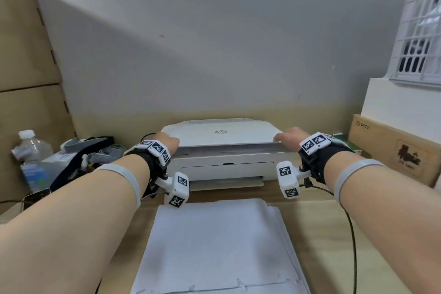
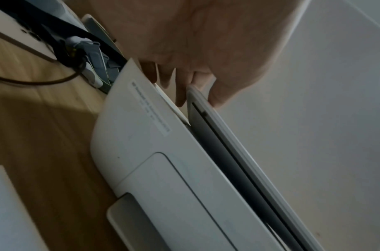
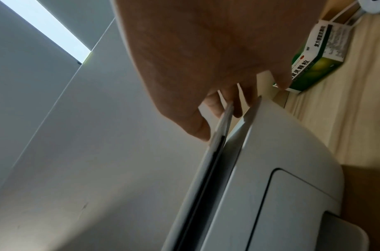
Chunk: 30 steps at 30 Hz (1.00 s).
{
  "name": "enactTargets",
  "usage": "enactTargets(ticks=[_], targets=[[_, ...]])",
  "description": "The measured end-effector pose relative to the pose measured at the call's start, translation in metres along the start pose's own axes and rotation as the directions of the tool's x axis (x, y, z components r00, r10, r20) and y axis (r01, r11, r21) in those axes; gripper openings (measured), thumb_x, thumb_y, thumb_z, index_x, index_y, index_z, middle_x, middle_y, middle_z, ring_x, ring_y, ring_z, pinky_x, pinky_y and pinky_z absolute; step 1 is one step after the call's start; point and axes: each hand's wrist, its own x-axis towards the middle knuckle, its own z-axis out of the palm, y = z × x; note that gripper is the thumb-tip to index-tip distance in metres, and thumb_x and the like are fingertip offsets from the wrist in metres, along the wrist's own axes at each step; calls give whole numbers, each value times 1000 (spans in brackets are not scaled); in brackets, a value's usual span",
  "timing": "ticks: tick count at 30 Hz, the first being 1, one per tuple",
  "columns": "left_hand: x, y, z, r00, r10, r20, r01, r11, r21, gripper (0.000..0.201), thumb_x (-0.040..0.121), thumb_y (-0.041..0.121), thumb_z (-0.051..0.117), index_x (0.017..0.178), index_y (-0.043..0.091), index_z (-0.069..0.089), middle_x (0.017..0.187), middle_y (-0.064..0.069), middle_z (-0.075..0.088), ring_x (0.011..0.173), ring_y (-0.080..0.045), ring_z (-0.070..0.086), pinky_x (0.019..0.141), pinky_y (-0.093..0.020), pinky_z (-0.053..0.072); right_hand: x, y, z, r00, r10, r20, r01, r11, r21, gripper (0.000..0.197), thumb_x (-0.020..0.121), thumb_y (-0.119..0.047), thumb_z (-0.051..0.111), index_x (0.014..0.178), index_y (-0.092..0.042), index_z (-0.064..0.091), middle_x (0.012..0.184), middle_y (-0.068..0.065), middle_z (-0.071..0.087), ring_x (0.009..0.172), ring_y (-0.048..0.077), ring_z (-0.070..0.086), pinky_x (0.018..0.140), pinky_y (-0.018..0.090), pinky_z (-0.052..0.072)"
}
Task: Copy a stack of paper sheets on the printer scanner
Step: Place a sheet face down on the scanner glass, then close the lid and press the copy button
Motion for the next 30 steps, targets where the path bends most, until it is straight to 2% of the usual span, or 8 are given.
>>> enactTargets(ticks=[3,5,9,15,18,20,24,30], targets=[[-2,-3,1,999,15,30,-19,991,132,52,93,22,51,142,6,43,143,-13,47,122,-32,53,101,-32,43,1,-3,2,1000,-8,11,8,1000,-20,46,93,-33,56,124,0,57,108,13,60,97,30,57,76,32,41],[-1,-8,-2,999,4,37,-10,985,173,59,93,24,50,148,12,36,148,-12,43,124,-33,51,101,-35,44,2,-8,4,1000,-28,1,28,999,-45,52,94,-31,56,138,-3,50,126,14,58,113,30,55,84,31,42],[-6,-15,-7,999,19,49,-28,982,185,56,92,20,49,147,18,38,140,-15,49,114,-33,56,91,-35,49,2,-22,15,998,-63,22,65,991,-113,60,95,-33,55,149,-12,37,151,8,42,135,27,42,106,32,36],[-6,-28,-16,992,116,43,-117,993,8,66,86,25,68,145,15,39,138,-2,50,118,-25,54,85,-28,42,5,-67,45,973,-216,86,229,957,-180,67,87,-54,58,144,-22,43,148,3,45,133,24,45,108,36,37],[3,-31,-24,997,20,78,-7,988,-153,53,95,20,59,144,10,40,124,2,49,115,-26,53,93,-32,43,2,-103,66,938,-306,164,337,917,-212,65,89,-54,56,145,-25,42,149,3,45,134,26,44,109,37,36],[8,-35,-29,989,-51,136,83,965,-247,45,98,17,52,142,10,43,123,-2,48,110,-26,52,101,-44,45,1,-123,81,912,-347,217,396,884,-249,65,88,-55,54,145,-28,41,148,2,46,132,26,46,109,39,37],[26,-51,-33,967,-138,216,182,963,-198,11,96,16,52,104,23,55,114,-8,47,100,-24,49,100,-50,49,-3,-155,110,852,-395,344,503,800,-327,62,91,-56,50,146,-30,40,150,3,42,134,27,42,108,39,36],[44,-61,-31,914,-253,319,330,919,-217,16,93,32,55,102,19,55,96,-7,58,89,-28,56,90,-47,49,-9,-164,118,814,-443,376,570,733,-371,52,99,-55,36,147,-34,37,159,2,28,147,24,21,115,44,17]])
